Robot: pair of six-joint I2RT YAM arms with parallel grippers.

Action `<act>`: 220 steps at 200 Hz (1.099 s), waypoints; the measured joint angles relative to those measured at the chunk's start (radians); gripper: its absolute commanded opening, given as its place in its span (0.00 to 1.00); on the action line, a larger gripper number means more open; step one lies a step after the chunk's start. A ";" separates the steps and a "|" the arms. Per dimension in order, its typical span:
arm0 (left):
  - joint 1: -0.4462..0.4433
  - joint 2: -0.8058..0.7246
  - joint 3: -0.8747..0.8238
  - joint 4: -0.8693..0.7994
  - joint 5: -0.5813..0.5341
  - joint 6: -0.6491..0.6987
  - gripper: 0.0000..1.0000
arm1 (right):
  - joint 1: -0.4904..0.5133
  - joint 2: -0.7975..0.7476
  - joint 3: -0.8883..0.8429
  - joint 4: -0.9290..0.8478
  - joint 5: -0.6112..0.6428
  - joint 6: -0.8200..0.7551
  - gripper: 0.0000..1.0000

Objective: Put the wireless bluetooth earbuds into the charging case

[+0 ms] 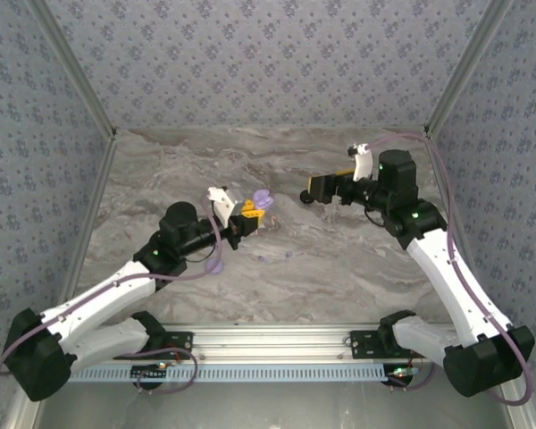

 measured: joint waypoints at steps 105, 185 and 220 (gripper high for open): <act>0.065 -0.216 -0.104 -0.051 -0.057 0.004 0.00 | 0.339 0.309 -0.056 -0.169 0.241 0.154 0.76; 0.065 -0.262 -0.146 -0.100 -0.082 0.012 0.00 | 0.399 0.583 0.011 -0.198 0.314 0.185 0.52; 0.065 -0.260 -0.146 -0.100 -0.082 0.012 0.00 | 0.404 0.643 0.056 -0.198 0.329 0.185 0.49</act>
